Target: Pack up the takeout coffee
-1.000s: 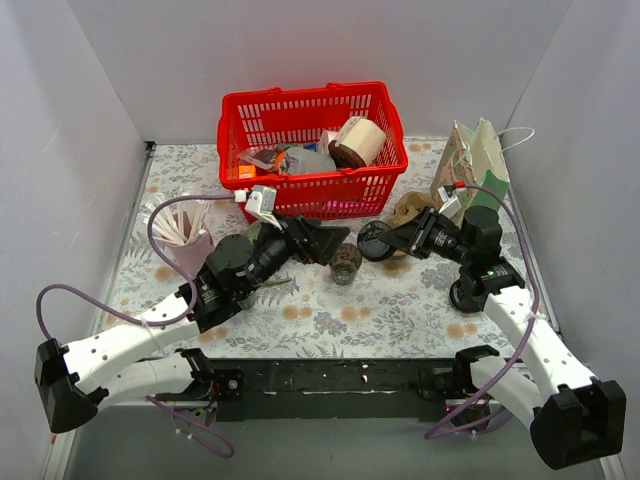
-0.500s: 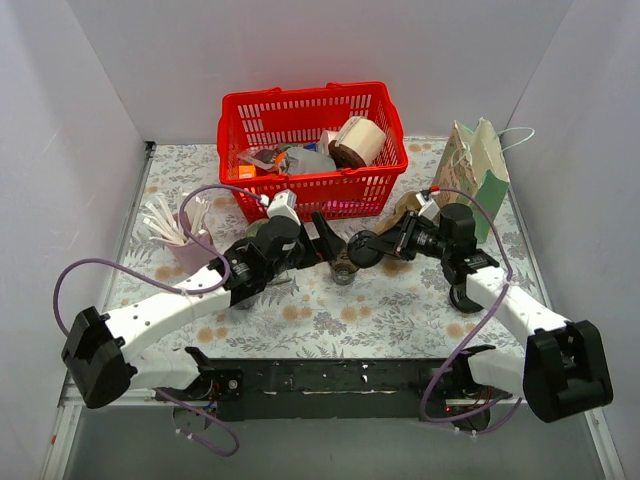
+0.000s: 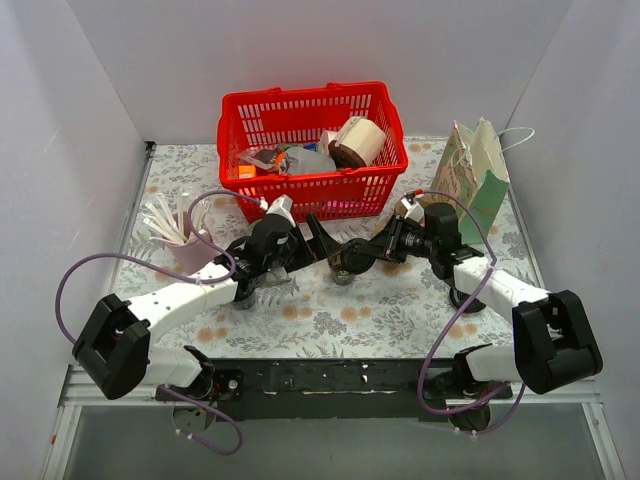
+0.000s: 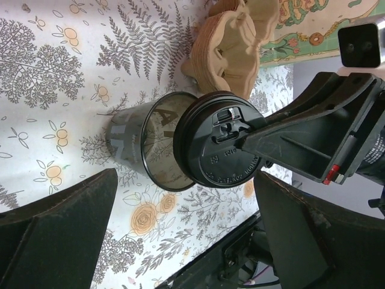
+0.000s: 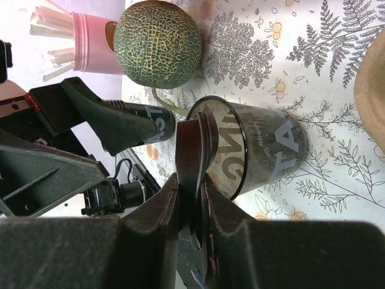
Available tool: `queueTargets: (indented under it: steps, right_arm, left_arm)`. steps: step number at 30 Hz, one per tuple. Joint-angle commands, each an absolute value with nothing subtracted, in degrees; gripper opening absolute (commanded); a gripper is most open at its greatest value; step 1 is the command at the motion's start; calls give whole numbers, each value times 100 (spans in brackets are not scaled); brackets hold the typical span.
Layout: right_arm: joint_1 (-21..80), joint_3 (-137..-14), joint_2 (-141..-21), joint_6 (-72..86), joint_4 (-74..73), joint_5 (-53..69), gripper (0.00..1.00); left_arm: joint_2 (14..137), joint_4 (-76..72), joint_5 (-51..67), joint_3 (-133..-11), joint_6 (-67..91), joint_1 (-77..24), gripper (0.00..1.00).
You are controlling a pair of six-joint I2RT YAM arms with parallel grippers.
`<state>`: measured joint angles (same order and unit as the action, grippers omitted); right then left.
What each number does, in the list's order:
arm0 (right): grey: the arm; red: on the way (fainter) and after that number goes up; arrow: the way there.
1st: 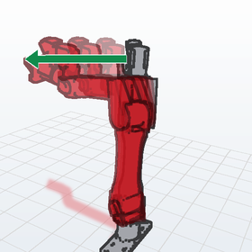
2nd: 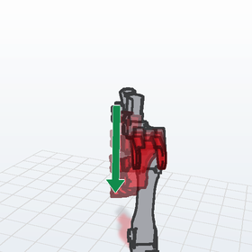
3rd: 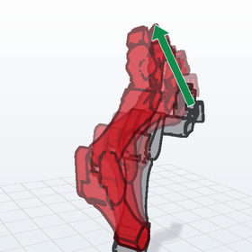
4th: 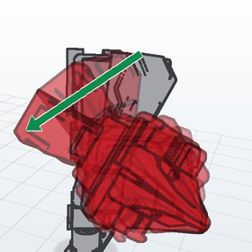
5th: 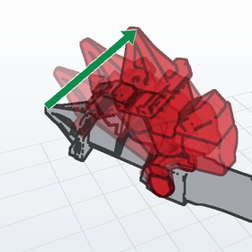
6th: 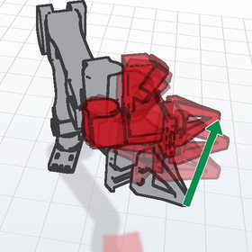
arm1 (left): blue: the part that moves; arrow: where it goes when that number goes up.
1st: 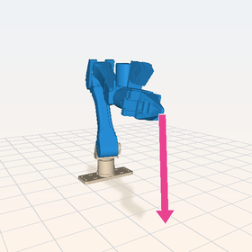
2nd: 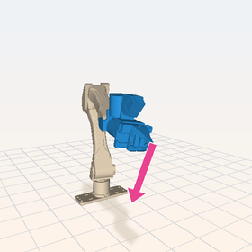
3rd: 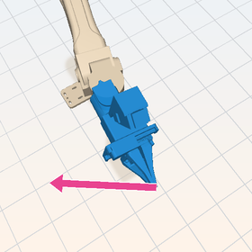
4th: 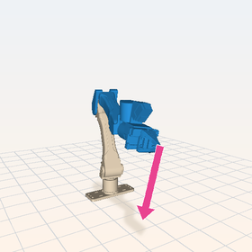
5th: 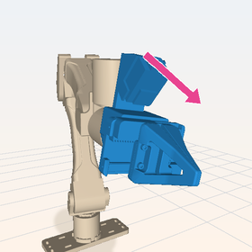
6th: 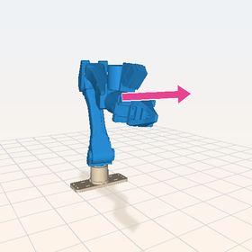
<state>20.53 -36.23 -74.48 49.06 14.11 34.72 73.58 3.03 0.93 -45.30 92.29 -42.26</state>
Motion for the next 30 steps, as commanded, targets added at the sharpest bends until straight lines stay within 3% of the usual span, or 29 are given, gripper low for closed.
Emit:
queueTargets:
  steps: [1,10,22,30]
  right_arm:
    - [2101,-3911,-7532,4738,1776,3429,21]
    - [2109,-3981,-7857,4685,1714,3489,24]
    - [2215,-4341,-7937,4316,1110,3139,48]
    - [2311,-4552,-8033,3930,554,2892,51]
  left_arm:
    - [7541,36,334,-4588,9053,-4201,98]
    - [7909,35,351,-4719,8947,-4201,98]
    - [8209,-149,466,-4834,9123,-4201,98]
    - [8209,-158,396,-4843,9325,-4201,98]
